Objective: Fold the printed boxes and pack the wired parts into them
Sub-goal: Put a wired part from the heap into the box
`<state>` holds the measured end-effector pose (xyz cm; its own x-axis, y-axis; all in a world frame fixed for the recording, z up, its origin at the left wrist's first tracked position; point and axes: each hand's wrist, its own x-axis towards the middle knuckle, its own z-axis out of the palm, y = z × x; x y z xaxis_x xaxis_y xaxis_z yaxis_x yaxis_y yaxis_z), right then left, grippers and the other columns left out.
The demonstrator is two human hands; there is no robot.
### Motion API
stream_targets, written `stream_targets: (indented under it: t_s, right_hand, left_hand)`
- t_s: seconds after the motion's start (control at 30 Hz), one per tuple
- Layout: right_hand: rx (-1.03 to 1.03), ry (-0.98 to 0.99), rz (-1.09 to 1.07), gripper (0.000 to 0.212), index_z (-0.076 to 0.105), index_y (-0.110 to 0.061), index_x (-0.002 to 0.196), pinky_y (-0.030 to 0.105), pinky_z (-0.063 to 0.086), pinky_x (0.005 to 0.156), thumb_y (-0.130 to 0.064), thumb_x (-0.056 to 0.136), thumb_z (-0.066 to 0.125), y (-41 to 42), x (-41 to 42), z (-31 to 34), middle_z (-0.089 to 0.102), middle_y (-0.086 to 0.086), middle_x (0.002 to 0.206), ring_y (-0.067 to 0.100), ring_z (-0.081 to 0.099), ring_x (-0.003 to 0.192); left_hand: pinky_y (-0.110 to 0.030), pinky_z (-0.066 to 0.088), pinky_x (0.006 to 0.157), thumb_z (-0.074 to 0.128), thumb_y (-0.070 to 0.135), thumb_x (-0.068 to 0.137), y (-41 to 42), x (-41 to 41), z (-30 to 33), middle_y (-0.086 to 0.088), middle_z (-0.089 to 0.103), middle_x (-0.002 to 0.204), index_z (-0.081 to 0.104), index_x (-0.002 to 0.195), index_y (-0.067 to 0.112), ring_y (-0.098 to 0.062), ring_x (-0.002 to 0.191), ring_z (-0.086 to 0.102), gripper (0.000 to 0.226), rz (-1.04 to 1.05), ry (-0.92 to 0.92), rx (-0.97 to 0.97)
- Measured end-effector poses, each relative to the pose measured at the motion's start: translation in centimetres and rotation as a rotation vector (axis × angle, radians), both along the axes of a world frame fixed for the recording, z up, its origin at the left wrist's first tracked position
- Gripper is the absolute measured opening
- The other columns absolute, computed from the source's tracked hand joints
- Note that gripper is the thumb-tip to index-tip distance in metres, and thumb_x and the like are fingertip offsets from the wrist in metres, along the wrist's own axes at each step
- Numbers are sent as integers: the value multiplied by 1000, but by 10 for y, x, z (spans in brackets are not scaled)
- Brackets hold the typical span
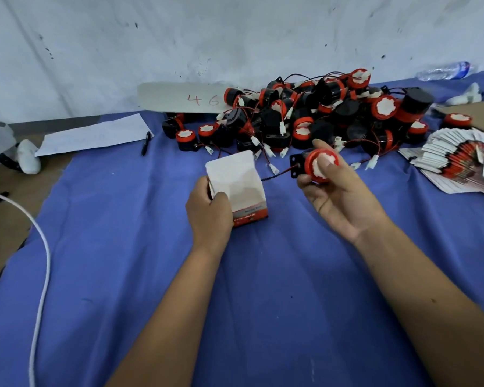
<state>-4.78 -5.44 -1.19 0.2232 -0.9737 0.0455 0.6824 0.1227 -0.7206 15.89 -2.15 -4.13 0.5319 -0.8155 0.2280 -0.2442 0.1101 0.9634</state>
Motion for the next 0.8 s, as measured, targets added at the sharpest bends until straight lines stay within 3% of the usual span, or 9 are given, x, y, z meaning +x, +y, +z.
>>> stream_targets:
  t_s: [0.13,0.23,0.3,0.4,0.47,0.57,0.63,0.7,0.8]
  right_hand:
    - [-123,211,-113,36,58,-9,119,19,36,50,-24,89,69,4,1,3,61,-1,89,13,49,67]
    - [-167,78,-65,30,65,-12,118,30,50,89,-32,98,57,7,0,14,63,3,103,16,60,92]
    - [-184,-128,22,35,70,-10,116,45,47,107,-34,103,48,12,-2,23,55,12,106,24,63,103]
    - [-246,-227,200,46,59,-7,130,33,58,82,-38,98,50,19,-3,36,56,12,110,13,58,75]
    - [-276,-29,295,50,49,-8,136,20,43,51,-40,97,51,24,7,40,54,9,106,9,38,62]
    - [-345,448,250,54,46,-9,126,20,26,44,-29,84,72,31,30,38,54,4,91,11,37,55]
    - [-482,674,221,55,49,-12,119,18,44,51,-16,77,84,39,46,34,67,-3,93,9,59,64]
    - [-579,747,236,47,55,-15,121,22,55,69,-18,83,82,45,60,31,70,-4,105,7,68,87]
    - [-818,981,116,40,65,-15,124,29,50,93,-30,88,76,45,76,28,63,1,115,14,60,110]
  left_hand:
    - [-11,36,49,45,2,88,-2,8,-1,10,57,74,49,75,20,4,61,50,22,113,-6,-20]
    - [-12,36,49,47,5,90,-3,8,-1,10,55,71,49,74,21,3,60,49,24,119,-20,-16]
    - [-15,34,48,45,2,89,-4,7,-2,9,51,69,44,72,20,0,59,47,24,114,-57,-2]
    - [-20,30,51,43,2,89,-3,5,-2,11,47,66,38,71,21,-6,59,42,27,90,-86,29]
    - [-17,34,51,43,2,91,-3,2,-2,13,49,67,40,70,25,-2,60,46,30,54,-104,27]
    - [-15,40,56,49,7,94,-2,-1,-1,9,58,73,49,74,25,-4,68,54,27,8,-147,21]
    - [-27,55,70,65,24,87,2,-3,4,6,69,82,63,85,25,-17,81,65,3,-66,-98,2]
    - [-24,59,80,67,27,72,8,-3,7,23,74,89,64,97,41,0,88,70,29,-162,2,-41]
    - [-17,55,91,52,13,86,11,-4,1,29,64,90,54,104,36,14,84,63,29,-230,3,14]
